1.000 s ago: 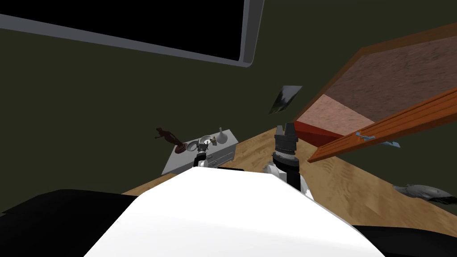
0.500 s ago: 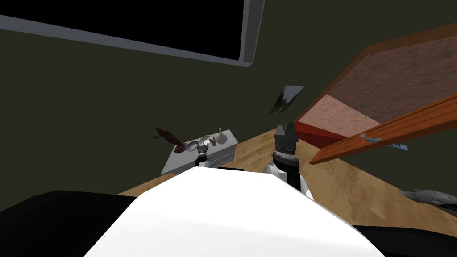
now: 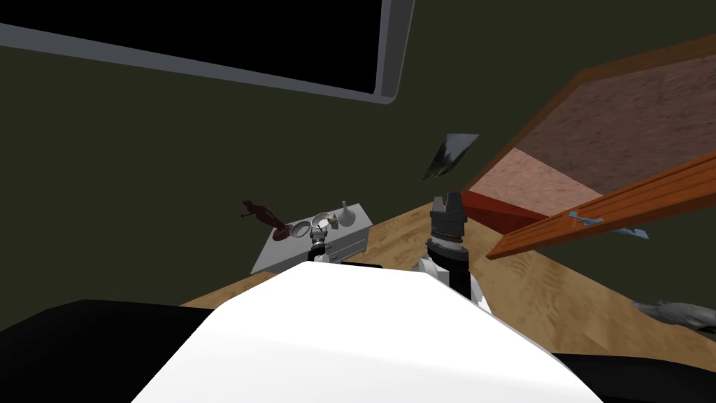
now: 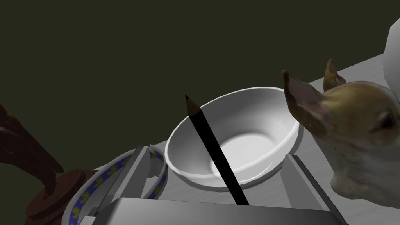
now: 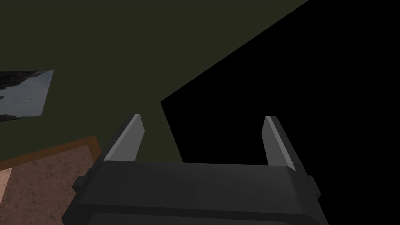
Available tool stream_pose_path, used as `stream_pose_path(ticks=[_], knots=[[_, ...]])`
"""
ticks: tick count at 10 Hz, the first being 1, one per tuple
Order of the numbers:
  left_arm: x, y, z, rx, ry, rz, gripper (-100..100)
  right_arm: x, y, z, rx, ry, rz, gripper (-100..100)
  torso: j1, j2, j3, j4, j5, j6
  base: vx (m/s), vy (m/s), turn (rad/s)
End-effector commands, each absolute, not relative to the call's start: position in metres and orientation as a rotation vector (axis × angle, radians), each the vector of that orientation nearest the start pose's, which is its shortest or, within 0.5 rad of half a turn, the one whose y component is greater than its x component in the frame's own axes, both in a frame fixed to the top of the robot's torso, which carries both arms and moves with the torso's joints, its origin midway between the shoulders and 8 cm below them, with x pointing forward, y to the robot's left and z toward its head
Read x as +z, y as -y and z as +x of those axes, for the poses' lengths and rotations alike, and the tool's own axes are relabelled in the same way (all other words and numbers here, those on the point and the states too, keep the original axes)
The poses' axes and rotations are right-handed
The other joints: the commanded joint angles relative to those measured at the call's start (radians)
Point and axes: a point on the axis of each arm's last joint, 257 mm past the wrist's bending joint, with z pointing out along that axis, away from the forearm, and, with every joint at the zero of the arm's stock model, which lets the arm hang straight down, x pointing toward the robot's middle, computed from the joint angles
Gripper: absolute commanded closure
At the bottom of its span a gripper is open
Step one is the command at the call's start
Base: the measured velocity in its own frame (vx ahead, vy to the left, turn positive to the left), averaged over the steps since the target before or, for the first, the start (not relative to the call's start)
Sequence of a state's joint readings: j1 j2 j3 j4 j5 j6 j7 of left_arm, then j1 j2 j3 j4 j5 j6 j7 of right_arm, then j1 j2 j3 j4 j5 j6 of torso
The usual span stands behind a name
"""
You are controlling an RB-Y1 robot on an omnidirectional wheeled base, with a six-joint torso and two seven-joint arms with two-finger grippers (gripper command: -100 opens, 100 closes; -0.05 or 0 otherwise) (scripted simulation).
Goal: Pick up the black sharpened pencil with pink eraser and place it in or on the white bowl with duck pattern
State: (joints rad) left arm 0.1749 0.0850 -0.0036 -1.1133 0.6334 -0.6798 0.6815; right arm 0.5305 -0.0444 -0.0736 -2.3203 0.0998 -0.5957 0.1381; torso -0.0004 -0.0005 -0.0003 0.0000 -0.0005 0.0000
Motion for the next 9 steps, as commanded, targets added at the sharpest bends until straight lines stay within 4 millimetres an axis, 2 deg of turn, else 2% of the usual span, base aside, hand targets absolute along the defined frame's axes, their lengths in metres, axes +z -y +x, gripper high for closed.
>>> stream_pose_path(ticks=[1, 2, 3, 4, 5, 9], knots=[[-0.372, -0.373, 0.407, -1.681, -0.041, -1.881, 0, 0.049, 0.279, 0.316, 1.056, -0.659, 0.41, 0, 0.0, 0.0, 0.0, 0.0, 0.0, 0.0, 0.0, 0.0, 0.0], [-0.37, -0.373, 0.418, -1.682, -0.043, -1.881, -100, 0.049, 0.279, 0.316, 1.056, -0.659, 0.41, 0, 0.001, 0.0, 0.0, 0.0, 0.0, 0.0, 0.017, 0.017, 0.019], [-0.368, -0.372, 0.426, -1.684, -0.045, -1.882, -100, 0.049, 0.279, 0.316, 1.056, -0.659, 0.41, 0, 0.002, -0.001, 0.0, 0.0, 0.0, 0.0, 0.036, 0.038, 0.021], [-0.369, -0.372, 0.421, -1.684, -0.042, -1.88, -100, 0.049, 0.279, 0.316, 1.055, -0.659, 0.41, 0, 0.003, -0.002, -0.001, 0.0, 0.001, 0.0, 0.018, 0.019, -0.001], [-0.368, -0.372, 0.422, -1.683, -0.044, -1.881, 100, 0.049, 0.279, 0.316, 1.056, -0.659, 0.41, 0, 0.002, -0.001, -0.001, 0.0, 0.001, 0.0, 0.0, 0.0, 0.0], [-0.368, -0.371, 0.422, -1.688, -0.037, -1.882, 100, 0.049, 0.279, 0.316, 1.056, -0.659, 0.41, 0, 0.0, 0.0, 0.0, -0.001, -0.001, 0.0, 0.0, 0.0, 0.0]])
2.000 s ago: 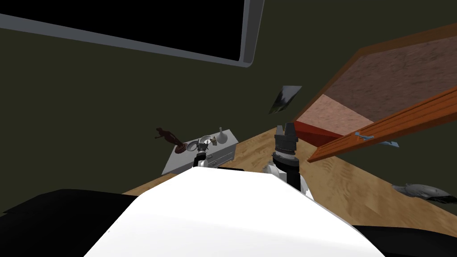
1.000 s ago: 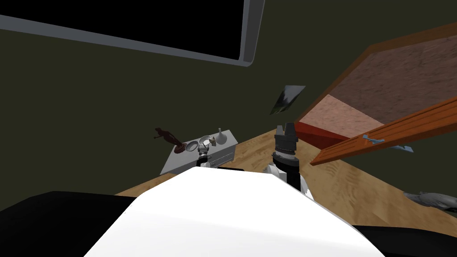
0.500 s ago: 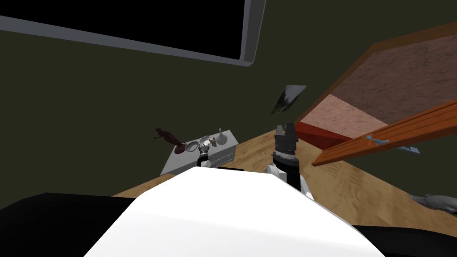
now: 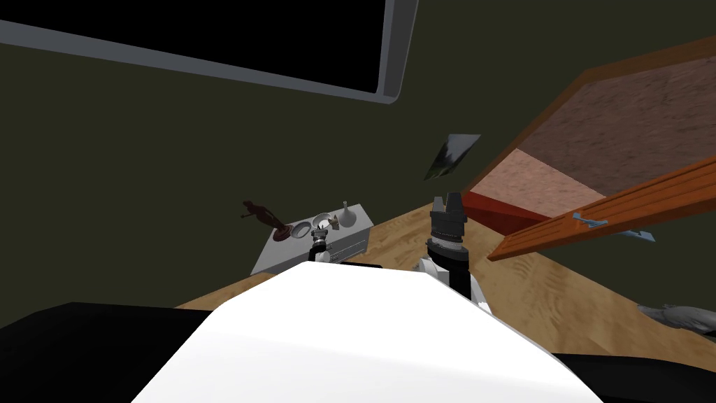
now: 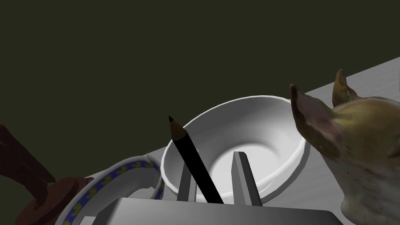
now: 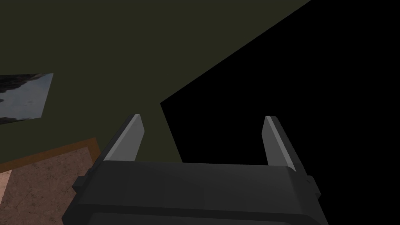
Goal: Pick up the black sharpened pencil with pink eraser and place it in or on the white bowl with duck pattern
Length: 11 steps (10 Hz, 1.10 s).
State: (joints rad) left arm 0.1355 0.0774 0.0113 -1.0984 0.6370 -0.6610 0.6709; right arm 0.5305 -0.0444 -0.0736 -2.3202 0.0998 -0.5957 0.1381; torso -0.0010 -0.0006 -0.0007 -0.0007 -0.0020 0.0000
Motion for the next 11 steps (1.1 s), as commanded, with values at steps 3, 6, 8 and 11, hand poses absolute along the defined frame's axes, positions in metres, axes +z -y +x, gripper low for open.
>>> stream_pose_path(ticks=[3, 6, 8, 11], knots=[[-0.37, -0.372, 0.416, -1.685, -0.04, -1.882, 100, 0.049, 0.279, 0.316, 1.056, -0.659, 0.41, 0, -0.001, 0.001, 0.0, 0.0, 0.0, 0.0, -0.01, -0.01, -0.008], [-0.367, -0.378, 0.418, -1.685, -0.085, -1.872, 100, 0.049, 0.279, 0.316, 1.056, -0.659, 0.41, 0, -0.003, 0.004, 0.002, 0.0, -0.001, 0.0, -0.071, -0.047, 0.028], [-0.361, -0.389, 0.424, -1.685, -0.131, -1.864, 100, 0.049, 0.279, 0.317, 1.056, -0.659, 0.41, 0, -0.006, 0.011, 0.005, 0.0, -0.001, -0.001, -0.174, -0.058, 0.052], [-0.351, -0.406, 0.44, -1.679, -0.146, -1.873, 100, 0.049, 0.279, 0.317, 1.056, -0.659, 0.41, 0, 0.001, 0.009, 0.005, 0.0, -0.001, -0.001, -0.117, 0.033, 0.04]])
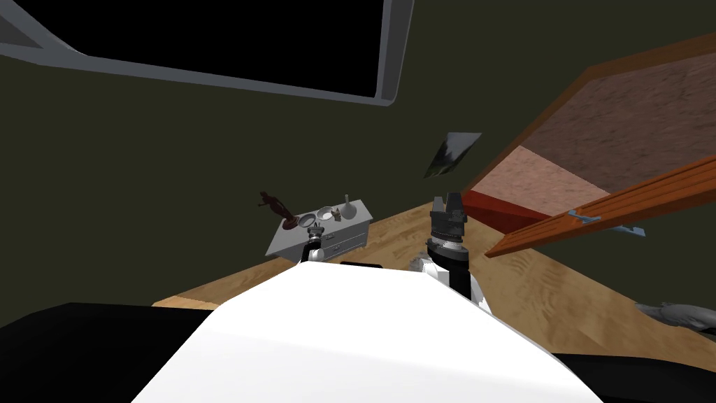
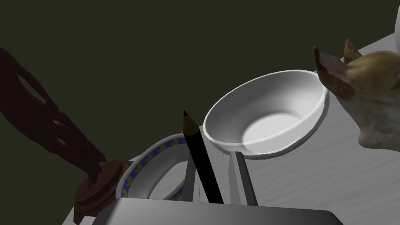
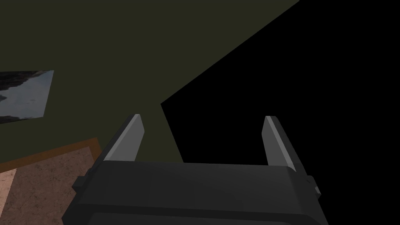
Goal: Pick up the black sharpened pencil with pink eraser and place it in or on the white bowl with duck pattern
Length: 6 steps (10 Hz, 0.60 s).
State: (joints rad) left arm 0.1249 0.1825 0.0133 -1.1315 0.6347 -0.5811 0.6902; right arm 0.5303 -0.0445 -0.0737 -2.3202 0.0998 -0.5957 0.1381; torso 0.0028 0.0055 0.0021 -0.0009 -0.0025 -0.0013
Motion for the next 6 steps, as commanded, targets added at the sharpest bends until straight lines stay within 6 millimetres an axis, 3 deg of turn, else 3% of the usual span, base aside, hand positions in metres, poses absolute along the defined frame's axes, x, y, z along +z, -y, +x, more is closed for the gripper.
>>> stream_pose_path(ticks=[1, 6], knots=[[-0.347, -0.413, 0.447, -1.679, -0.136, -1.879, 100, 0.049, 0.279, 0.317, 1.056, -0.659, 0.41, 0, 0.0, 0.0, 0.0, 0.0, 0.0, 0.0, -0.03, 0.096, 0.022], [-0.326, -0.44, 0.477, -1.687, -0.069, -1.902, 100, 0.049, 0.279, 0.316, 1.055, -0.659, 0.41, 0, 0.003, -0.008, -0.005, -0.002, 0.0, 0.001, -0.002, 0.113, 0.005]])
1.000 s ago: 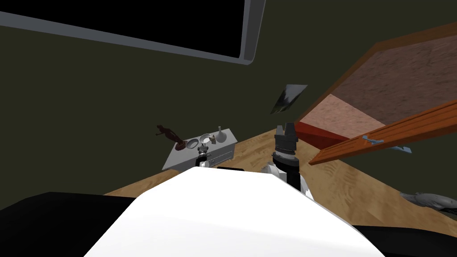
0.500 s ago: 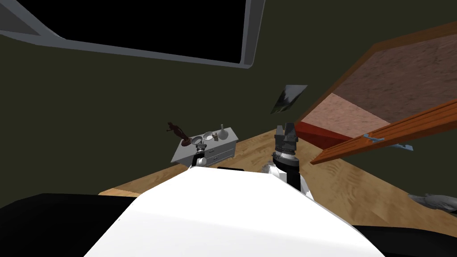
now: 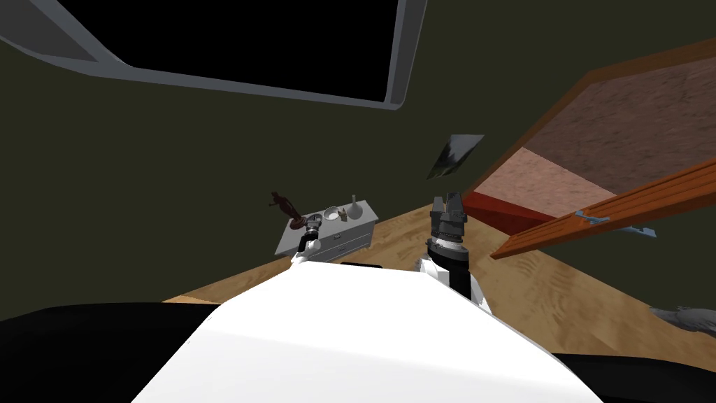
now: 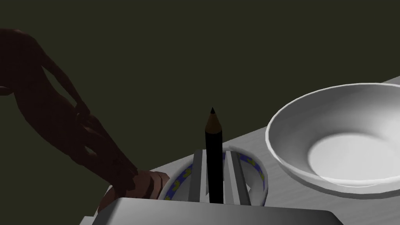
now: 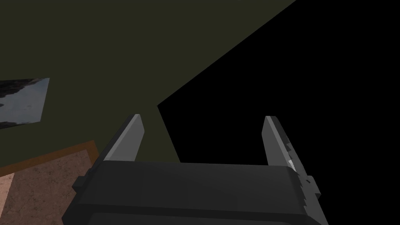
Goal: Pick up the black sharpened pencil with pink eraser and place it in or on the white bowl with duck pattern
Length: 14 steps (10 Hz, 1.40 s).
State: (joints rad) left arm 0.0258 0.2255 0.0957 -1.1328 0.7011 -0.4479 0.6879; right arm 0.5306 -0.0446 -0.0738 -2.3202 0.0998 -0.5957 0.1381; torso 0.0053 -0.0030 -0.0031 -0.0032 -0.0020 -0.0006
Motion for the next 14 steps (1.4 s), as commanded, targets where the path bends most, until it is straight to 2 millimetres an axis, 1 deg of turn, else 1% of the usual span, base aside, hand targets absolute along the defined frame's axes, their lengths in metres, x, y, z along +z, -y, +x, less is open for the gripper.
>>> stream_pose_path(ticks=[1, 2, 6, 7, 8, 12, 13, 14], knots=[[-0.32, -0.447, 0.483, -1.692, -0.051, -1.905, 100, 0.049, 0.279, 0.316, 1.055, -0.659, 0.41, 0, 0.0, 0.0, 0.0, 0.0, 0.0, 0.0, 0.029, 0.1, -0.026], [-0.317, -0.451, 0.486, -1.694, -0.042, -1.905, 100, 0.049, 0.279, 0.316, 1.055, -0.659, 0.41, 0, 0.0, -0.001, -0.001, 0.0, 0.0, 0.0, 0.039, 0.104, -0.025], [-0.293, -0.479, 0.505, -1.713, 0.044, -1.9, 100, 0.049, 0.279, 0.316, 1.055, -0.659, 0.41, 0, 0.0, -0.003, -0.001, 0.0, 0.0, 0.001, 0.037, 0.113, -0.086], [-0.295, -0.474, 0.502, -1.708, 0.027, -1.899, 100, 0.049, 0.279, 0.316, 1.055, -0.659, 0.41, 0, 0.001, -0.003, -0.001, 0.0, 0.001, 0.001, 0.018, 0.062, -0.043], [-0.293, -0.475, 0.503, -1.709, 0.027, -1.897, -100, 0.049, 0.279, 0.316, 1.055, -0.659, 0.41, 0, -0.003, -0.001, -0.001, -0.001, 0.001, 0.0, 0.005, 0.012, 0.004], [-0.293, -0.475, 0.503, -1.709, 0.026, -1.896, -100, 0.049, 0.279, 0.316, 1.056, -0.659, 0.41, 0, -0.007, 0.001, 0.0, 0.0, 0.0, 0.0, 0.0, 0.0, 0.0], [-0.293, -0.475, 0.503, -1.709, 0.026, -1.896, 0, 0.049, 0.279, 0.316, 1.056, -0.659, 0.41, 0, -0.007, 0.001, 0.0, 0.0, 0.0, 0.0, 0.0, 0.0, 0.0], [-0.282, -0.483, 0.51, -1.715, 0.021, -1.899, -100, 0.049, 0.279, 0.316, 1.056, -0.659, 0.41, 0, -0.008, 0.001, 0.0, 0.0, 0.0, 0.0, -0.009, -0.042, 0.058]])
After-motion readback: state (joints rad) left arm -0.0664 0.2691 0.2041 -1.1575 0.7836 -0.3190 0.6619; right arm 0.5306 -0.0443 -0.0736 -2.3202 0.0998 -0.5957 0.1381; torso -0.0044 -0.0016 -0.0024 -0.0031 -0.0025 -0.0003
